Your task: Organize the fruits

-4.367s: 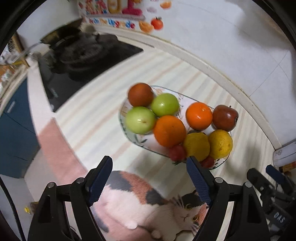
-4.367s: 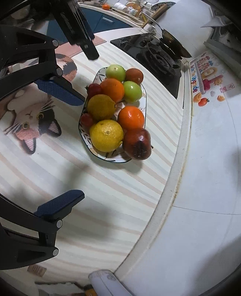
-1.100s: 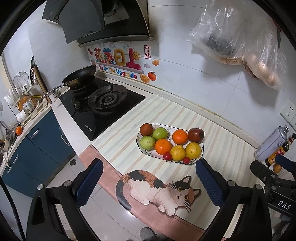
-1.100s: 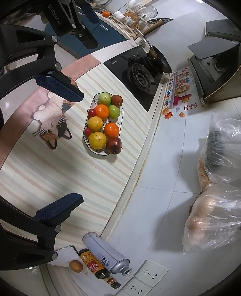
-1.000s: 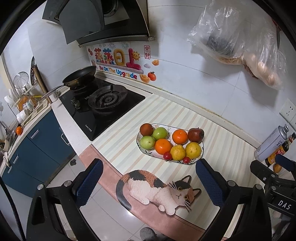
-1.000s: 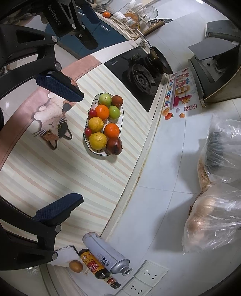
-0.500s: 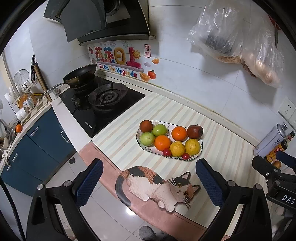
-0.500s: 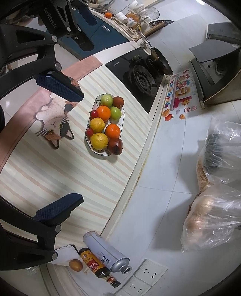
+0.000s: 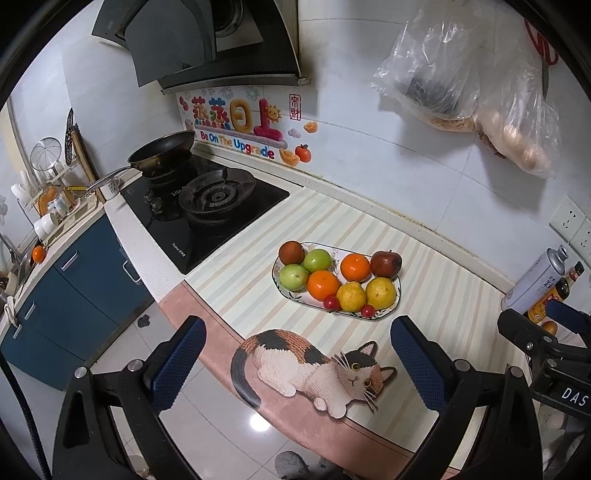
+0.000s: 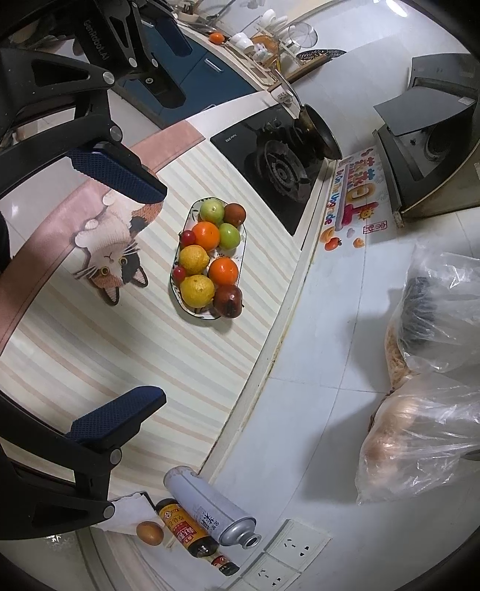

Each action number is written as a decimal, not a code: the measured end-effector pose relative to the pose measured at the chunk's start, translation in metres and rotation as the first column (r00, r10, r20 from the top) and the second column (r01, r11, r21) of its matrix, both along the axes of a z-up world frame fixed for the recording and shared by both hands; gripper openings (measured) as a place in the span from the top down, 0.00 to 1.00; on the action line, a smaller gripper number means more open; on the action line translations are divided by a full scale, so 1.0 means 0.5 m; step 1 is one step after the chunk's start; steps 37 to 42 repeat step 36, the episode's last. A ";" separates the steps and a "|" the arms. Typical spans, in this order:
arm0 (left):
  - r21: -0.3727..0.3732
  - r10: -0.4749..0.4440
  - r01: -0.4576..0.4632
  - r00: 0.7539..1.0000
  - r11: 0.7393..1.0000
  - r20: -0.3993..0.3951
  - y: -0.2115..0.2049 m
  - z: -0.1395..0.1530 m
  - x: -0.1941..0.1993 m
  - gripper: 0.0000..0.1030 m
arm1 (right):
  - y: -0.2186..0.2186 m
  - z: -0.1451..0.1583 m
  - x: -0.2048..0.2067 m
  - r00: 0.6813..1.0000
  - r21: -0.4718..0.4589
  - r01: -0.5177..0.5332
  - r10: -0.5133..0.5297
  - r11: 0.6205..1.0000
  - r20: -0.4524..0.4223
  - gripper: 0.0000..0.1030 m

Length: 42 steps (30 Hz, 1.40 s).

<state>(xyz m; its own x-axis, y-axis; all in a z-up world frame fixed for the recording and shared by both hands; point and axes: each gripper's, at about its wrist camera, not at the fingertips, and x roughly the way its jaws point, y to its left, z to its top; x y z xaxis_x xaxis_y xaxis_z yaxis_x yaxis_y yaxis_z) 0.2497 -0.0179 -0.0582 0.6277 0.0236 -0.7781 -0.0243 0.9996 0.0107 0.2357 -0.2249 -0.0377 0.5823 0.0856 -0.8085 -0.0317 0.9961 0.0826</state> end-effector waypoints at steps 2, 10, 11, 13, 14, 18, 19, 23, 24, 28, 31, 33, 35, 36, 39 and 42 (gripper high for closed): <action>-0.002 0.001 -0.001 1.000 1.000 0.000 0.000 0.000 -0.001 0.01 | 0.000 0.001 -0.002 1.000 0.001 -0.001 0.001 1.000 0.000 0.02; 0.004 0.002 -0.002 1.000 1.000 0.008 -0.008 0.009 -0.014 0.01 | 0.000 0.004 -0.010 1.000 0.002 -0.004 0.004 1.000 0.003 0.02; 0.006 0.001 -0.001 1.000 1.000 0.012 -0.009 0.011 -0.015 0.01 | -0.001 0.003 -0.009 1.000 0.002 -0.004 0.004 1.000 0.002 0.02; 0.008 0.000 0.000 1.000 1.000 0.014 -0.010 0.013 -0.017 0.01 | -0.002 0.002 -0.010 1.000 0.004 -0.003 0.003 1.000 0.003 0.02; 0.006 -0.001 0.001 1.000 1.000 0.014 -0.011 0.013 -0.018 0.01 | -0.001 0.002 -0.011 1.000 0.003 -0.003 0.003 1.000 0.003 0.02; 0.008 0.000 -0.001 1.000 1.000 0.018 -0.010 0.013 -0.020 0.01 | -0.003 0.003 -0.016 1.000 0.005 0.001 -0.001 1.000 0.003 0.02; 0.011 0.000 0.000 1.000 1.000 0.021 -0.011 0.014 -0.021 0.01 | -0.004 0.003 -0.017 1.000 0.007 0.002 -0.002 1.000 0.004 0.02; 0.009 0.000 0.000 1.000 1.000 0.020 -0.014 0.016 -0.021 0.01 | -0.007 0.004 -0.020 1.000 0.009 0.005 -0.005 1.000 0.005 0.02; 0.009 0.000 0.000 1.000 1.000 0.020 -0.015 0.016 -0.021 0.01 | -0.007 0.003 -0.020 1.000 0.009 0.005 -0.005 1.000 0.005 0.02; 0.010 -0.003 0.003 1.000 1.000 0.023 -0.016 0.017 -0.022 0.01 | -0.008 0.003 -0.022 1.000 0.011 0.006 -0.006 1.000 0.005 0.02; 0.011 -0.002 0.002 1.000 1.000 0.022 -0.019 0.016 -0.021 0.01 | -0.012 0.005 -0.023 1.000 0.014 0.009 -0.009 1.000 0.005 0.02; 0.011 -0.003 0.003 1.000 1.000 0.024 -0.018 0.016 -0.023 0.01 | -0.011 0.005 -0.023 1.000 0.010 0.010 -0.010 1.000 0.004 0.02; 0.014 -0.005 0.004 1.000 1.000 0.029 -0.022 0.017 -0.022 0.01 | -0.012 0.006 -0.023 1.000 0.010 0.013 -0.013 1.000 0.003 0.02; 0.013 -0.006 0.006 1.000 1.000 0.029 -0.022 0.016 -0.022 0.01 | -0.013 0.006 -0.023 1.000 0.011 0.015 -0.015 1.000 0.003 0.02; 0.013 -0.006 0.006 1.000 1.000 0.029 -0.022 0.016 -0.022 0.01 | -0.013 0.006 -0.023 1.000 0.011 0.015 -0.015 1.000 0.003 0.02; 0.013 -0.006 0.006 1.000 1.000 0.029 -0.022 0.016 -0.022 0.01 | -0.013 0.006 -0.023 1.000 0.011 0.015 -0.015 1.000 0.003 0.02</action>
